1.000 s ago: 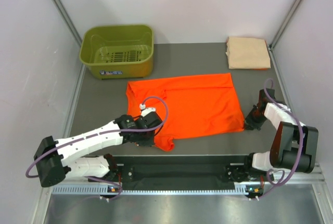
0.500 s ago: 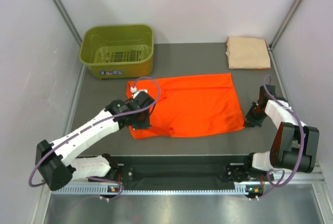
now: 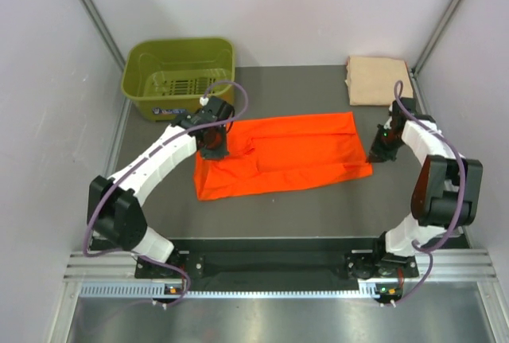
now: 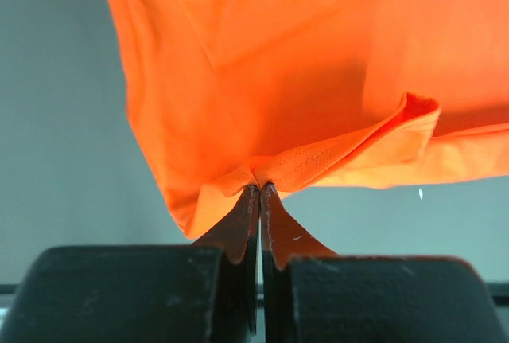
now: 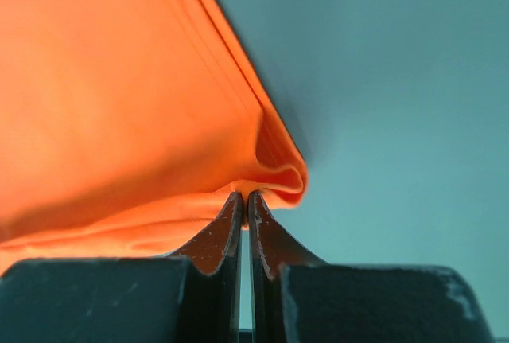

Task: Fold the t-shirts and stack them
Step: Fold the tshirt

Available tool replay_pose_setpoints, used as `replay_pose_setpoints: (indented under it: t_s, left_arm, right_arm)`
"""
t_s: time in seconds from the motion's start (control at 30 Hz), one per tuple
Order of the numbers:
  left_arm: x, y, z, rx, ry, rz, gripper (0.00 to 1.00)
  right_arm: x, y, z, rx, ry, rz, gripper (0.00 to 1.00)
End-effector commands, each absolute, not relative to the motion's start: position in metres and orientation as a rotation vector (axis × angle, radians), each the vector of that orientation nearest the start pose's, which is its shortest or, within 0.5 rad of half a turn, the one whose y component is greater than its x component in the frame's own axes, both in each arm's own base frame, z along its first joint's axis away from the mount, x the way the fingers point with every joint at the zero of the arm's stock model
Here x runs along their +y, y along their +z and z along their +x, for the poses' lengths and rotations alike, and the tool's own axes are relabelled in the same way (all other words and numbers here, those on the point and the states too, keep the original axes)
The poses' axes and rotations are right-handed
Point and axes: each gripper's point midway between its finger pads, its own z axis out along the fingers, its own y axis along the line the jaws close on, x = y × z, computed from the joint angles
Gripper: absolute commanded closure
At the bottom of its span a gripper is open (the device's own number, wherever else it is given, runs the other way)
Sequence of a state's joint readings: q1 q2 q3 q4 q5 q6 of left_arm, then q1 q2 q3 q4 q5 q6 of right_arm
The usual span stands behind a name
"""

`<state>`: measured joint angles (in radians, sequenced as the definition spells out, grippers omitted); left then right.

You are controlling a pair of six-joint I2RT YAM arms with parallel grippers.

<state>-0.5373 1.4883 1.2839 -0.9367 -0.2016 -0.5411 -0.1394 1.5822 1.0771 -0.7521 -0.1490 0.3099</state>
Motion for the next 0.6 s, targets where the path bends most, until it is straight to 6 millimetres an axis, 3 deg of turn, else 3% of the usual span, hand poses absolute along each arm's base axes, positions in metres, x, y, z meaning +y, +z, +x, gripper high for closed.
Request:
replay_pose_setpoints:
  t_s: [0.0,0.2,0.57]
  left_arm:
    - [-0.148,0.168,0.324,2.564,-0.076,-0.033,1.0]
    - [-0.145,0.17,0.359,2.539,-0.06,-0.025,1.0]
    - [-0.146,0.149,0.402,2.574,0.007,0.03,1.0]
  right_arm:
    - [0.004,0.081,0.334,2.741,0.275,0.509,1.0]
    - [0.007,0.078,0.364,2.756,0.28,0.486,1.0]
    - [0.006,0.066,0.405,2.777,0.273,0.492,1.0]
